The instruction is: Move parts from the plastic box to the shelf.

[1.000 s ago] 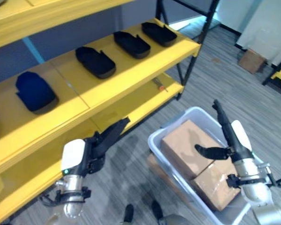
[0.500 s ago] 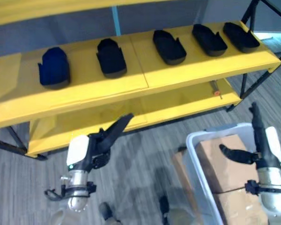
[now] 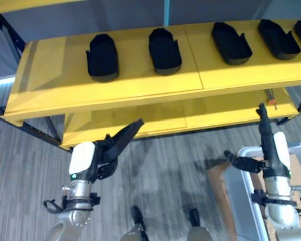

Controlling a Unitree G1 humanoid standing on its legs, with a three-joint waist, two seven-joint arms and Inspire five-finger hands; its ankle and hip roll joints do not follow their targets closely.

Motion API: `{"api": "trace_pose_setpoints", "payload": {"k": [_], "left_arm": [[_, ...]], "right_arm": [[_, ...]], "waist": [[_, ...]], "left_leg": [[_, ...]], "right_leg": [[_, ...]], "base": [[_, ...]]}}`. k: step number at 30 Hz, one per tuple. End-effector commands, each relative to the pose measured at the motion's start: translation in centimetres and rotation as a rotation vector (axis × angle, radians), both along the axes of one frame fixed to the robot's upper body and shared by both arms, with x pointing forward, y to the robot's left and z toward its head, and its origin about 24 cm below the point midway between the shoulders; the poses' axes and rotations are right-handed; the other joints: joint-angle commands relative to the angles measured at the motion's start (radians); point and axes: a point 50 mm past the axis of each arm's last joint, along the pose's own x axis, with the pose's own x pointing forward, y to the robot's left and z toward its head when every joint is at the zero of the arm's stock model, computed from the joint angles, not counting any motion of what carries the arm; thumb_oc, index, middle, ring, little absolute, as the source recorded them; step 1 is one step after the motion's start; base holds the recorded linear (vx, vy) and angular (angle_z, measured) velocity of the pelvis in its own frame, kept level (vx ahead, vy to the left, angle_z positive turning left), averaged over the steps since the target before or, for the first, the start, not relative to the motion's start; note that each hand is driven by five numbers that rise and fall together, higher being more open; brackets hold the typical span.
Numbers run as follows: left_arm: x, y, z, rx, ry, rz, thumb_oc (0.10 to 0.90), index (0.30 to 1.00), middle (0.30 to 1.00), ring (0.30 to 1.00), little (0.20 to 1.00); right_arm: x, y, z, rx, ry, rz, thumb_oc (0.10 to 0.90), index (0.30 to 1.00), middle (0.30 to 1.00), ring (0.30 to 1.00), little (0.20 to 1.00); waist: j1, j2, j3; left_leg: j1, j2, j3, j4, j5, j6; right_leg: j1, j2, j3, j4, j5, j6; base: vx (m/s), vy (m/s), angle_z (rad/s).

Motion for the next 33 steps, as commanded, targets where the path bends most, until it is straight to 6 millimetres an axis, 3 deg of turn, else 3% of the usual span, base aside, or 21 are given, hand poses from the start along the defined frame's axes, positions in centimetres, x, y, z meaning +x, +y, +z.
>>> {"api": "trace_pose_setpoints", "payload": {"k": [1,2,4,6,7,8,9,10,12,13,15,19,21,23,25,26,28,29,31,32,33], "left_arm": [[1.8,-1.0,6.3,0.005,-0.345,-0.083,0.4,0.3,0.3,0.3,0.3],[2.3,-1.5,6.6,0.004,-0.356,-0.11,0.4,0.3,0.3,0.3,0.3],[2.4,-1.6,6.9,0.012,-0.367,-0.115,0.4,0.3,0.3,0.3,0.3],[2.7,-1.8,7.0,0.012,-0.36,-0.13,0.4,0.3,0.3,0.3,0.3],[2.7,-1.9,6.9,0.02,-0.348,-0.142,0.4,0.3,0.3,0.3,0.3],[2.7,-1.9,6.8,0.021,-0.348,-0.141,0.4,0.3,0.3,0.3,0.3],[2.6,-1.9,6.7,0.021,-0.335,-0.145,0.4,0.3,0.3,0.3,0.3],[2.5,-1.6,6.2,0.03,-0.303,-0.132,0.4,0.3,0.3,0.3,0.3],[2.4,-1.4,6.1,0.034,-0.295,-0.123,0.4,0.3,0.3,0.3,0.3],[2.3,-1.4,5.8,0.034,-0.286,-0.119,0.4,0.3,0.3,0.3,0.3],[2.5,-2.3,5.6,0.017,-0.281,-0.159,0.4,0.3,0.3,0.3,0.3],[2.3,-2.7,5.4,-0.029,-0.271,-0.169,0.4,0.3,0.3,0.3,0.3],[2.6,-3.0,5.3,-0.056,-0.263,-0.181,0.4,0.3,0.3,0.3,0.3],[2.7,-3.3,5.4,-0.099,-0.258,-0.191,0.4,0.3,0.3,0.3,0.3],[2.7,-3.4,5.5,-0.119,-0.261,-0.188,0.4,0.3,0.3,0.3,0.3],[2.7,-3.4,5.5,-0.119,-0.262,-0.188,0.4,0.3,0.3,0.3,0.3],[2.3,-2.7,5.4,-0.134,-0.278,-0.144,0.4,0.3,0.3,0.3,0.3],[2.1,-2.7,5.3,-0.141,-0.278,-0.138,0.4,0.3,0.3,0.3,0.3],[2.2,-2.4,5.3,-0.157,-0.297,-0.114,0.4,0.3,0.3,0.3,0.3],[2.3,-2.5,5.3,-0.156,-0.297,-0.116,0.4,0.3,0.3,0.3,0.3],[2.4,-2.7,5.1,-0.157,-0.293,-0.119,0.4,0.3,0.3,0.3,0.3]], "right_arm": [[0.9,0.5,3.8,-0.085,-0.187,0.056,0.9,1.0,1.0,1.0,1.0],[0.9,0.6,3.9,-0.083,-0.189,0.056,0.9,1.0,1.0,1.0,1.0],[1.2,0.9,4.0,-0.082,-0.192,0.067,0.9,1.0,1.0,1.0,1.0],[1.4,1.1,3.9,-0.063,-0.194,0.075,0.9,1.0,1.0,1.0,1.0],[1.4,1.1,3.7,-0.059,-0.186,0.077,0.9,1.0,1.0,1.0,1.0],[1.4,1.1,3.7,-0.059,-0.186,0.078,0.9,1.0,1.0,1.0,1.0],[1.3,1.1,3.6,-0.051,-0.182,0.081,0.9,1.0,1.0,1.0,1.0],[1.2,1.2,3.6,-0.046,-0.185,0.096,0.9,1.0,1.0,1.0,1.0],[1.2,1.2,3.6,-0.044,-0.185,0.099,0.9,1.0,1.0,1.0,1.0],[1.0,0.9,3.5,-0.041,-0.183,0.089,0.9,1.0,1.0,1.0,1.0],[0.7,0.6,3.2,-0.055,-0.169,0.077,0.9,1.0,1.0,1.0,1.0],[0.5,0.6,3.6,-0.047,-0.18,0.084,0.9,1.0,1.0,1.0,1.0],[0.4,0.3,3.7,-0.038,-0.186,0.075,0.9,1.0,1.0,1.0,1.0],[0.3,0.0,4.0,-0.053,-0.195,0.068,0.9,1.0,1.0,1.0,1.0],[0.4,-0.2,4.1,-0.068,-0.183,0.064,0.9,1.0,1.0,1.0,1.0],[0.4,-0.2,4.1,-0.068,-0.185,0.064,0.9,1.0,1.0,1.0,1.0],[0.2,-0.3,4.0,-0.053,-0.191,0.053,0.9,1.0,1.0,1.0,1.0],[0.1,-0.4,3.8,-0.037,-0.185,0.05,0.9,1.0,1.0,1.0,1.0],[0.3,-0.4,3.5,-0.003,-0.192,0.037,0.9,1.0,1.0,1.0,1.0],[0.4,-0.5,3.2,0.003,-0.183,0.028,0.9,1.0,1.0,1.0,1.0],[0.1,-0.8,3.3,0.002,-0.193,0.006,0.9,1.0,1.0,1.0,1.0]], "waist": [[-0.023,0.003,-0.123],[-0.03,0.01,-0.137],[-0.03,0.014,-0.142],[-0.041,0.021,-0.147],[-0.054,0.02,-0.146],[-0.054,0.022,-0.142],[-0.059,0.024,-0.138],[-0.059,0.019,-0.129],[-0.059,0.02,-0.127],[-0.079,0.024,-0.124],[-0.106,0.033,-0.119],[-0.103,0.039,-0.128],[-0.106,0.019,-0.112],[-0.098,0.005,-0.078],[-0.073,-0.003,-0.046],[-0.074,-0.004,-0.046],[-0.074,-0.019,-0.047],[-0.079,-0.022,-0.055],[-0.072,-0.003,-0.063],[-0.074,0.009,-0.067],[-0.1,0.041,-0.078]], "left_leg": [[-0.058,-0.005,0.022,0.075,-0.078,0.033],[-0.061,-0.036,0.022,0.041,-0.076,0.048],[-0.056,-0.047,0.032,0.008,-0.072,0.056],[-0.025,-0.055,0.034,-0.043,-0.101,0.06],[-0.02,-0.059,0.027,-0.043,-0.108,0.062],[-0.027,-0.05,0.044,-0.043,-0.089,0.065],[-0.022,-0.05,0.042,-0.043,-0.095,0.065],[0.005,-0.063,0.053,-0.043,-0.115,0.063],[0.018,-0.064,0.058,-0.043,-0.122,0.059],[0.048,-0.067,0.045,-0.043,-0.125,0.054],[0.081,-0.074,0.009,-0.043,-0.128,0.055],[0.127,-0.08,0.017,-0.036,-0.134,0.055],[0.069,-0.063,0.004,0.18,-0.189,0.041],[-0.016,-0.029,-0.029,0.419,-0.18,0.016],[-0.065,-0.049,-0.114,0.527,-0.139,-0.009],[-0.07,-0.05,-0.115,0.528,-0.134,-0.009],[-0.105,0.04,-0.197,0.373,-0.142,0.01],[-0.095,0.076,-0.202,0.315,-0.129,0.013],[-0.064,0.202,-0.274,0.03,0.068,-0.033],[-0.064,0.214,-0.28,-0.015,0.092,-0.052],[-0.034,0.232,-0.188,-0.043,0.084,-0.079]], "right_leg": [[-0.023,-0.023,0.093,0.072,-0.06,0.043],[-0.054,-0.045,0.104,0.087,0.007,0.051],[-0.08,-0.051,0.111,0.108,0.041,0.053],[-0.111,0.022,0.139,0.157,-0.013,0.037],[-0.134,0.091,0.176,0.154,-0.051,0.021],[-0.146,0.1,0.174,0.162,-0.044,0.014],[-0.171,0.16,0.194,0.16,-0.076,-0.003],[-0.223,0.247,0.146,0.144,-0.084,-0.027],[-0.215,0.255,0.11,0.113,-0.076,-0.033],[-0.211,0.297,0.131,0.085,-0.073,-0.055],[-0.188,0.327,0.27,0.111,-0.078,-0.065],[-0.145,0.318,0.263,0.094,-0.069,-0.07],[-0.119,0.311,0.262,0.086,-0.073,-0.092],[-0.091,0.304,0.24,0.102,-0.087,-0.122],[-0.073,0.303,0.242,0.125,-0.103,-0.144],[-0.077,0.303,0.241,0.126,-0.1,-0.145],[-0.069,0.264,0.276,0.135,-0.118,-0.124],[-0.066,0.252,0.28,0.133,-0.128,-0.118],[-0.084,0.242,0.333,0.164,-0.161,-0.106],[-0.074,0.237,0.348,0.16,-0.175,-0.099],[-0.046,0.209,0.339,0.156,-0.203,-0.081]], "base": [[0.23,0.376,-0.1],[0.14,0.226,-0.01],[0.18,0.24,0.09],[0.26,0.277,-0.26],[0.03,0.09,-0.38],[0.02,0.075,-0.31],[0.02,0.08,-0.18],[0.12,0.11,-0.13],[0.1,0.03,-0.27],[0.12,0.004,-0.16],[0.15,0.017,0.35],[0.05,-0.049,0.22],[-0.03,-0.2,0.08],[-0.04,-0.175,0.5],[-0.05,-0.041,0.78],[-0.03,0.044,0.17],[0.07,0.12,-0.28],[0.15,0.177,-0.05],[0.2,0.293,-0.43],[0.33,0.467,-0.77],[0.3,0.444,-0.66]]}}
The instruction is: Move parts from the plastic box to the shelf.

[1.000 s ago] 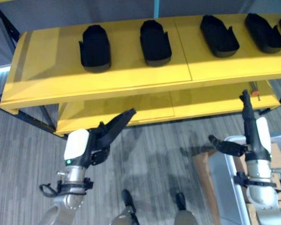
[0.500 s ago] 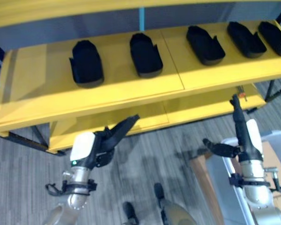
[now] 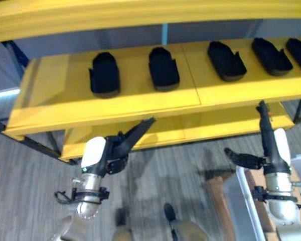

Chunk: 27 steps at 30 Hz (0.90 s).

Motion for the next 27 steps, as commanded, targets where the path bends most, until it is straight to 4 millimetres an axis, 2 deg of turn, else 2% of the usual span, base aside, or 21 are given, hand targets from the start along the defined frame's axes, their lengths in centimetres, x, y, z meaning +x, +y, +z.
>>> {"api": "trace_pose_setpoints", "payload": {"k": [1,2,4,6,9,12,16,20,25,27], "left_arm": [[0.4,-1.2,6.7,-0.059,-0.376,-0.066,0.4,0.3,0.3,0.3,0.3],[0.4,-1.3,6.7,-0.06,-0.375,-0.067,0.4,0.3,0.3,0.3,0.3],[0.5,-1.5,6.9,-0.066,-0.38,-0.089,0.4,0.3,0.3,0.3,0.3],[0.7,-1.7,7.8,-0.054,-0.41,-0.128,0.4,0.3,0.3,0.3,0.3],[0.9,-1.5,8.2,-0.04,-0.427,-0.129,0.4,0.3,0.3,0.3,0.3],[0.9,-1.0,8.4,-0.029,-0.43,-0.111,0.4,0.3,0.3,0.3,0.3],[0.7,-0.3,8.4,-0.006,-0.43,-0.078,0.4,0.3,0.3,0.3,0.3],[0.4,0.3,8.4,0.026,-0.421,-0.056,0.4,0.3,0.3,0.3,0.3],[0.2,0.9,8.2,0.043,-0.407,-0.027,0.4,0.3,0.3,0.3,0.3],[0.4,0.6,8.5,0.029,-0.426,-0.038,0.4,0.3,0.3,0.3,0.3]], "right_arm": [[-0.5,0.3,4.4,-0.059,-0.238,0.051,0.9,1.0,1.0,1.0,1.0],[-0.6,0.3,4.4,-0.059,-0.237,0.049,0.9,1.0,1.0,1.0,1.0],[-0.6,0.1,4.3,-0.066,-0.227,0.026,0.9,1.0,1.0,1.0,1.0],[0.1,1.0,4.5,-0.056,-0.236,0.05,0.9,1.0,1.0,1.0,1.0],[0.6,1.5,4.6,-0.056,-0.248,0.065,0.9,1.0,1.0,1.0,1.0],[1.0,1.8,4.4,-0.038,-0.241,0.072,0.9,1.0,1.0,1.0,1.0],[1.2,2.0,4.4,-0.036,-0.239,0.077,0.9,1.0,1.0,1.0,1.0],[1.2,1.9,4.5,-0.04,-0.241,0.083,0.9,1.0,1.0,1.0,1.0],[1.5,2.0,4.7,-0.059,-0.236,0.091,0.9,1.0,1.0,1.0,1.0],[1.8,2.1,5.1,-0.071,-0.248,0.107,0.9,1.0,1.0,1.0,1.0]], "waist": [[-0.032,0.078,-0.078],[-0.03,0.079,-0.08],[-0.036,0.095,-0.081],[-0.019,0.082,-0.08],[-0.007,0.062,-0.089],[0.006,0.039,-0.105],[0.018,0.018,-0.124],[0.029,0.005,-0.126],[0.043,0.003,-0.118],[0.057,-0.006,-0.095]], "left_leg": [[0.046,-0.066,0.162,-0.018,0.218,-0.025],[0.047,-0.066,0.163,-0.018,0.219,-0.026],[0.066,-0.098,0.187,-0.018,0.186,-0.027],[0.086,-0.155,0.222,-0.002,0.156,0.0],[0.061,-0.173,0.246,0.037,0.125,0.012],[0.04,-0.181,0.269,0.065,0.095,0.022],[0.021,-0.178,0.288,0.074,0.088,0.024],[0.017,-0.178,0.283,0.067,0.09,0.022],[0.006,-0.181,0.26,0.071,0.088,0.022],[-0.058,-0.209,0.213,0.194,0.023,0.037]], "right_leg": [[0.106,-0.076,0.039,0.012,-0.181,0.078],[0.11,-0.077,0.039,0.005,-0.177,0.078],[0.115,-0.118,0.025,-0.02,-0.158,0.095],[0.108,-0.202,0.045,-0.088,-0.099,0.142],[0.084,-0.231,0.056,-0.12,-0.069,0.161],[0.053,-0.25,0.066,-0.138,-0.043,0.182],[0.021,-0.254,0.067,-0.138,-0.035,0.193],[0.017,-0.258,0.056,-0.138,-0.044,0.192],[0.031,-0.264,0.03,-0.138,-0.052,0.189],[0.051,-0.284,0.006,-0.138,-0.058,0.193]], "base": [[0.23,0.344,-0.33],[0.14,0.257,-0.06],[0.18,0.334,-0.03],[0.2,0.419,-0.34],[0.03,0.158,-0.17],[0.05,0.09,-0.16],[0.04,0.034,-0.13],[0.08,0.014,-0.02],[0.06,-0.006,0.05],[0.09,0.093,0.38]]}}
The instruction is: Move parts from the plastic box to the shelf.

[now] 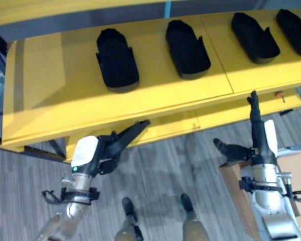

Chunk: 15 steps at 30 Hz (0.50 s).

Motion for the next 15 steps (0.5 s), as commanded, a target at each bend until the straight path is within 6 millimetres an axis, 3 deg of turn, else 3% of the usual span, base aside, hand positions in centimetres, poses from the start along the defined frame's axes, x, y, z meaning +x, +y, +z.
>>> {"api": "trace_pose_setpoints", "payload": {"k": [1,4,5,6,7,9,10,11,12,13,15], "left_arm": [[1.5,-1.6,6.8,-0.06,-0.387,-0.069,0.4,0.3,0.3,0.3,0.3],[1.8,-2.1,7.4,-0.035,-0.402,-0.103,0.4,0.3,0.3,0.3,0.3],[1.8,-2.1,7.4,-0.035,-0.402,-0.103,0.4,0.3,0.3,0.3,0.3],[1.8,-2.0,7.6,-0.03,-0.408,-0.102,0.4,0.3,0.3,0.3,0.3],[1.9,-1.8,7.6,-0.029,-0.412,-0.089,0.4,0.3,0.3,0.3,0.3],[2.0,-1.3,7.7,-0.028,-0.421,-0.054,0.4,0.3,0.3,0.3,0.3],[1.9,-1.2,7.7,-0.028,-0.421,-0.053,0.4,0.3,0.3,0.3,0.3],[1.9,-1.3,7.5,0.003,-0.408,-0.059,0.4,0.3,0.3,0.3,0.3],[1.8,-1.3,7.3,0.012,-0.389,-0.064,0.4,0.3,0.3,0.3,0.3],[1.6,-1.3,7.1,0.02,-0.371,-0.07,0.4,0.3,0.3,0.3,0.3],[1.3,-1.2,6.7,0.024,-0.335,-0.072,0.4,0.3,0.3,0.3,0.3]], "right_arm": [[0.4,-1.0,3.9,-0.085,-0.192,0.005,0.9,1.0,1.0,1.0,1.0],[0.3,-0.7,4.1,-0.088,-0.204,0.018,0.9,1.0,1.0,1.0,1.0],[0.3,-0.7,4.1,-0.088,-0.204,0.018,0.9,1.0,1.0,1.0,1.0],[0.4,-0.5,4.1,-0.084,-0.203,0.027,0.9,1.0,1.0,1.0,1.0],[0.6,-0.1,4.0,-0.072,-0.203,0.038,0.9,1.0,1.0,1.0,1.0],[1.1,0.7,4.1,-0.064,-0.21,0.071,0.9,1.0,1.0,1.0,1.0],[1.2,0.8,4.1,-0.064,-0.211,0.073,0.9,1.0,1.0,1.0,1.0],[1.3,0.7,3.9,-0.07,-0.197,0.079,0.9,1.0,1.0,1.0,1.0],[1.2,0.6,3.6,-0.072,-0.182,0.077,0.9,1.0,1.0,1.0,1.0],[1.2,0.5,3.4,-0.077,-0.168,0.084,0.9,1.0,1.0,1.0,1.0],[1.0,0.4,3.2,-0.076,-0.154,0.092,0.9,1.0,1.0,1.0,1.0]], "waist": [[0.005,0.02,-0.08],[-0.002,0.041,-0.087],[-0.002,0.041,-0.087],[0.003,0.046,-0.095],[0.012,0.05,-0.098],[0.036,0.052,-0.098],[0.033,0.053,-0.095],[0.013,0.058,-0.103],[0.004,0.058,-0.111],[0.006,0.052,-0.105],[0.007,0.045,-0.112]], "left_leg": [[-0.072,0.042,-0.068,0.266,-0.189,0.005],[-0.109,-0.021,-0.058,0.289,-0.228,0.049],[-0.109,-0.021,-0.058,0.289,-0.228,0.049],[-0.106,-0.032,-0.042,0.269,-0.227,0.06],[-0.098,-0.03,-0.025,0.252,-0.226,0.065],[-0.072,-0.026,0.028,0.207,-0.225,0.072],[-0.066,-0.026,0.027,0.202,-0.224,0.071],[-0.028,-0.051,0.05,0.136,-0.209,0.082],[0.009,-0.067,0.047,0.1,-0.217,0.085],[0.035,-0.073,0.073,0.064,-0.185,0.09],[0.072,-0.093,0.073,0.017,-0.175,0.094]], "right_leg": [[0.074,-0.06,0.008,-0.001,-0.027,0.001],[0.035,-0.119,0.002,0.001,0.112,0.011],[0.035,-0.119,0.002,0.001,0.112,0.011],[0.009,-0.127,-0.005,0.003,0.169,0.009],[-0.021,-0.131,-0.053,0.018,0.202,0.005],[-0.044,-0.084,-0.214,0.049,0.151,-0.008],[-0.041,-0.083,-0.216,0.054,0.146,-0.009],[-0.036,0.027,-0.173,0.077,0.04,-0.031],[-0.027,0.101,-0.126,0.101,-0.032,-0.044],[-0.024,0.159,-0.109,0.13,-0.062,-0.069],[-0.006,0.238,-0.089,0.135,-0.096,-0.103]], "base": [[0.12,0.246,0.49],[0.13,0.353,0.33],[0.06,0.199,0.23],[0.04,0.178,0.14],[0.03,0.261,0.03],[-0.01,0.248,-0.58],[0.03,0.323,-1.19],[0.16,0.346,-1.06],[0.12,0.392,-0.77],[0.11,0.246,-0.23],[0.04,0.112,-0.14]]}}
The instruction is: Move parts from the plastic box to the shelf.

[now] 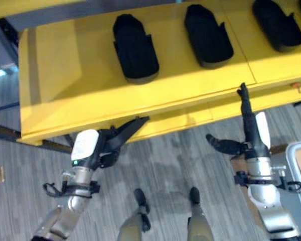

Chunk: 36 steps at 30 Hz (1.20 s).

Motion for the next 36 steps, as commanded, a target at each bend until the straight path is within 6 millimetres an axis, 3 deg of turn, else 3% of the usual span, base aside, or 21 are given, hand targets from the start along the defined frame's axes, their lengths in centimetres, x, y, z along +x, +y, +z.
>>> {"api": "trace_pose_setpoints", "payload": {"k": [1,2,3,5,8,9,11,12,14,17,18,19,21,23,25,36], "left_arm": [[0.6,-0.7,6.6,0.01,-0.339,-0.082,0.4,0.3,0.3,0.3,0.3],[0.5,-0.6,6.4,0.006,-0.329,-0.079,0.4,0.3,0.3,0.3,0.3],[0.5,-0.7,6.1,-0.001,-0.315,-0.076,0.4,0.3,0.3,0.3,0.3],[0.6,-0.9,6.1,0.0,-0.315,-0.082,0.4,0.3,0.3,0.3,0.3],[0.9,-1.4,5.9,-0.027,-0.311,-0.098,0.4,0.3,0.3,0.3,0.3],[1.0,-1.9,5.9,-0.056,-0.311,-0.112,0.4,0.3,0.3,0.3,0.3],[1.2,-2.4,5.8,-0.091,-0.298,-0.137,0.4,0.3,0.3,0.3,0.3],[1.2,-2.5,5.8,-0.091,-0.298,-0.138,0.4,0.3,0.3,0.3,0.3],[1.0,-2.4,5.7,-0.108,-0.296,-0.134,0.4,0.3,0.3,0.3,0.3],[0.8,-2.0,5.6,-0.133,-0.303,-0.11,0.4,0.3,0.3,0.3,0.3],[0.8,-2.0,5.6,-0.133,-0.303,-0.11,0.4,0.3,0.3,0.3,0.3],[0.9,-2.0,5.6,-0.137,-0.309,-0.101,0.4,0.3,0.3,0.3,0.3],[0.7,-1.9,5.5,-0.135,-0.311,-0.094,0.4,0.3,0.3,0.3,0.3],[0.7,-2.1,5.7,-0.136,-0.316,-0.111,0.4,0.3,0.3,0.3,0.3],[0.7,-2.3,6.1,-0.132,-0.33,-0.126,0.4,0.3,0.3,0.3,0.3],[0.7,-1.3,6.7,-0.092,-0.349,-0.102,0.4,0.3,0.3,0.3,0.3]], "right_arm": [[0.2,-0.6,3.6,-0.051,-0.188,0.024,0.9,1.0,1.0,1.0,1.0],[0.2,-0.5,3.5,-0.048,-0.186,0.032,0.9,1.0,1.0,1.0,1.0],[-0.2,-0.7,3.5,-0.056,-0.189,0.027,0.9,1.0,1.0,1.0,1.0],[-0.2,-0.8,3.5,-0.062,-0.185,0.027,0.9,1.0,1.0,1.0,1.0],[-0.2,-1.0,3.7,-0.069,-0.188,0.027,0.9,1.0,1.0,1.0,1.0],[-0.4,-1.6,3.8,-0.07,-0.19,0.009,0.9,1.0,1.0,1.0,1.0],[-0.6,-2.4,3.8,-0.086,-0.169,-0.016,0.9,1.0,1.0,1.0,1.0],[-0.6,-2.4,3.8,-0.086,-0.169,-0.017,0.9,1.0,1.0,1.0,1.0],[-0.9,-2.9,3.6,-0.086,-0.162,-0.04,0.9,1.0,1.0,1.0,1.0],[-1.3,-3.3,3.2,-0.058,-0.157,-0.064,0.9,1.0,1.0,1.0,1.0],[-1.3,-3.3,3.2,-0.058,-0.157,-0.064,0.9,1.0,1.0,1.0,1.0],[-1.2,-3.3,3.1,-0.055,-0.157,-0.072,0.9,1.0,1.0,1.0,1.0],[-1.2,-3.3,3.1,-0.069,-0.158,-0.073,0.9,1.0,1.0,1.0,1.0],[-1.3,-3.7,2.9,-0.086,-0.154,-0.1,0.9,1.0,1.0,1.0,1.0],[-1.3,-4.0,3.2,-0.129,-0.166,-0.128,0.9,1.0,1.0,1.0,1.0],[-0.9,-3.6,3.1,-0.09,-0.174,-0.146,0.9,1.0,1.0,1.0,1.0]], "waist": [[0.007,-0.009,-0.096],[0.009,-0.014,-0.099],[-0.001,-0.011,-0.098],[-0.004,-0.007,-0.1],[-0.013,0.003,-0.086],[-0.019,-0.003,-0.073],[-0.019,-0.012,-0.042],[-0.022,-0.012,-0.042],[-0.033,-0.021,-0.044],[-0.035,-0.031,-0.052],[-0.035,-0.031,-0.052],[-0.036,-0.013,-0.056],[-0.039,0.007,-0.065],[-0.041,0.033,-0.067],[-0.041,0.039,-0.068],[-0.019,-0.003,-0.083]], "left_leg": [[0.076,-0.029,-0.013,0.028,-0.111,-0.038],[0.09,-0.039,-0.022,0.014,-0.107,-0.037],[0.133,-0.056,-0.051,0.001,-0.103,-0.038],[0.15,-0.062,-0.074,-0.004,-0.114,-0.04],[0.138,-0.06,-0.07,0.042,-0.119,-0.046],[0.116,-0.058,-0.05,0.16,-0.127,-0.066],[0.028,-0.04,-0.128,0.317,-0.137,-0.097],[0.025,-0.041,-0.131,0.319,-0.136,-0.098],[0.009,0.013,-0.131,0.294,-0.128,-0.102],[-0.005,0.134,-0.179,0.188,-0.013,-0.134],[-0.005,0.134,-0.179,0.188,-0.013,-0.134],[0.024,0.184,-0.193,0.048,0.076,-0.164],[0.068,0.194,-0.191,0.013,0.055,-0.173],[0.08,0.181,-0.171,-0.006,0.063,-0.185],[0.097,0.163,-0.154,-0.001,0.047,-0.184],[0.073,0.13,-0.089,0.1,-0.033,-0.164]], "right_leg": [[0.15,0.069,-0.022,-0.08,-0.045,-0.013],[0.149,0.105,-0.011,-0.078,-0.052,-0.027],[0.154,0.14,0.059,-0.093,-0.047,-0.062],[0.158,0.149,0.084,-0.098,-0.048,-0.063],[0.165,0.147,0.071,-0.11,-0.028,-0.074],[0.169,0.129,0.048,-0.113,-0.021,-0.086],[0.196,0.108,0.009,-0.115,-0.029,-0.099],[0.196,0.107,0.006,-0.115,-0.029,-0.099],[0.208,0.08,-0.006,-0.119,-0.031,-0.093],[0.204,0.052,-0.021,-0.119,-0.04,-0.084],[0.204,0.052,-0.021,-0.119,-0.04,-0.084],[0.204,0.061,-0.018,-0.116,-0.059,-0.082],[0.217,0.061,-0.007,-0.121,-0.07,-0.074],[0.233,0.055,-0.006,-0.139,-0.068,-0.074],[0.251,0.035,-0.017,-0.155,-0.065,-0.067],[0.252,-0.036,0.018,-0.217,-0.014,-0.026]], "base": [[0.06,0.055,-0.33],[0.08,0.029,-0.3],[0.08,0.03,-0.16],[0.08,-0.004,0.03],[-0.03,-0.086,0.2],[-0.08,-0.139,0.75],[-0.09,-0.134,1.29],[-0.04,-0.046,0.95],[-0.01,0.009,0.31],[0.02,0.024,0.32],[0.08,0.084,0.21],[0.11,0.128,0.16],[0.13,0.166,-0.01],[0.09,0.182,-0.24],[0.09,0.18,-0.3],[0.04,0.087,-0.05]]}}
